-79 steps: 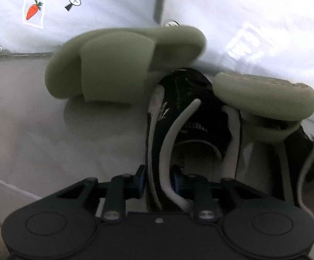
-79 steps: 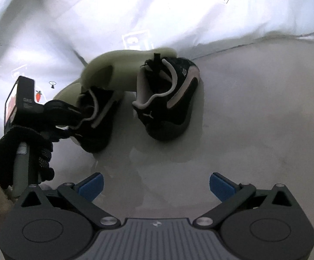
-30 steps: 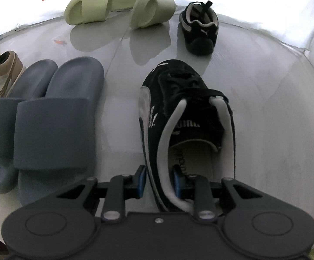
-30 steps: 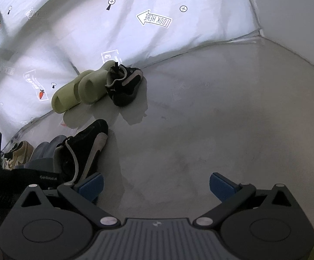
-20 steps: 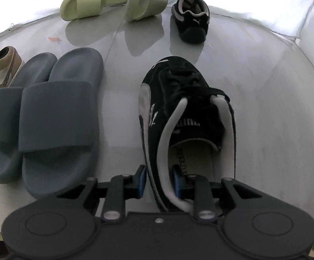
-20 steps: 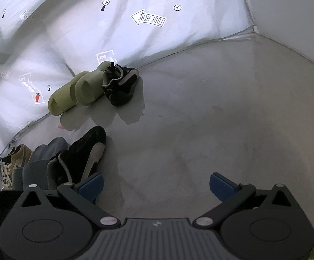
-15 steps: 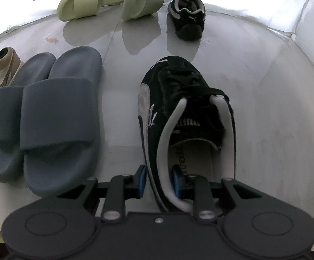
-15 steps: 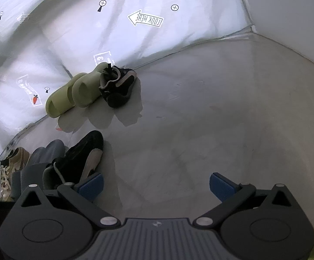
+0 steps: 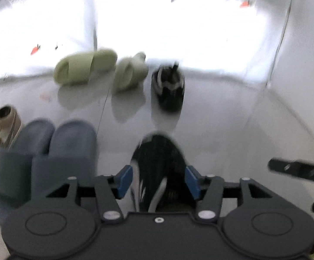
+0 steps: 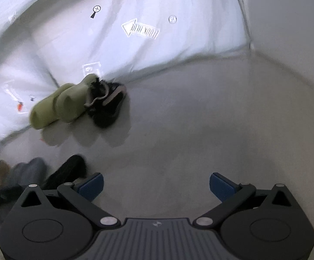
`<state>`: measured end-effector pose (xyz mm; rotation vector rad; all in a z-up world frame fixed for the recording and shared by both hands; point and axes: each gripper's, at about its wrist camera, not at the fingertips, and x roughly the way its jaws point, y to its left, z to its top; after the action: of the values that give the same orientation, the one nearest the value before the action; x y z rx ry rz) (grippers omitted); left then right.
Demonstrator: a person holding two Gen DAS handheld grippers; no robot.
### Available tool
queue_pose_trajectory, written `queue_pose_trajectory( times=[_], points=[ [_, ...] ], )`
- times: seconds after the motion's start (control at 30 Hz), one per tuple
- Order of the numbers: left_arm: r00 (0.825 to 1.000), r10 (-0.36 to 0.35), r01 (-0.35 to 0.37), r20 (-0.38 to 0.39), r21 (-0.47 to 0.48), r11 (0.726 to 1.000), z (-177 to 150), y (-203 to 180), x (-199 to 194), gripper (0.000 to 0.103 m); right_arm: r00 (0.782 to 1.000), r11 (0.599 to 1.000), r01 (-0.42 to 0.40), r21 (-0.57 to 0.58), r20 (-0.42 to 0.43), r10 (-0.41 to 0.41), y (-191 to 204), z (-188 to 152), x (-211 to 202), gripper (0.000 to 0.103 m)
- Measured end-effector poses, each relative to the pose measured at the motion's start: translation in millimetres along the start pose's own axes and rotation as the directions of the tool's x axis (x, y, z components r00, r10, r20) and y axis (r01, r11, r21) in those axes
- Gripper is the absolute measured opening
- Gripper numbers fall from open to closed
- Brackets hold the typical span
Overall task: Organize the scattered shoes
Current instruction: 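Grasp a black Puma sneaker with the left tool and lift it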
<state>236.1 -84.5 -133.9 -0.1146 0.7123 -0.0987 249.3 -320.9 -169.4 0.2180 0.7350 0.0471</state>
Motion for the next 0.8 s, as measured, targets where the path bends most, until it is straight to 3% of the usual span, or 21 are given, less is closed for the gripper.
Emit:
queue_pose_trajectory(
  times=[0.17, 0.37, 0.5, 0.67, 0.8],
  points=[
    [0.994, -0.028, 0.031, 0.104, -0.024, 0.999, 14.7, 4.1, 17.2, 0.082, 1.000, 0.997, -0.005, -0.083, 0.007, 0.005, 8.9, 16.1, 25.2, 0.103],
    [0.978, -0.053, 0.057, 0.203, -0.014, 0.998, 55.2, 10.8, 58.1, 0.082, 0.998, 0.997, 0.002, -0.082, 0.056, 0.002, 14.8, 45.7, 61.7, 0.103],
    [0.976, -0.052, 0.059, 0.211, -0.029, 0.998, 94.3, 22.3, 102.1, 0.082, 0.997, 0.998, 0.023, -0.063, 0.071, -0.018, 11.2, 71.5, 95.4, 0.103],
    [0.987, -0.007, 0.021, 0.158, -0.084, 0.996, 133.9, 32.3, 152.9, 0.082, 0.999, 0.998, 0.049, -0.043, 0.018, -0.048, 6.1, 90.5, 123.6, 0.103],
    [0.993, 0.034, -0.020, 0.114, -0.125, 0.992, 153.4, 34.2, 193.1, 0.082, 0.995, 0.997, 0.047, -0.062, -0.086, -0.053, 7.7, 86.5, 145.5, 0.103]
  ],
)
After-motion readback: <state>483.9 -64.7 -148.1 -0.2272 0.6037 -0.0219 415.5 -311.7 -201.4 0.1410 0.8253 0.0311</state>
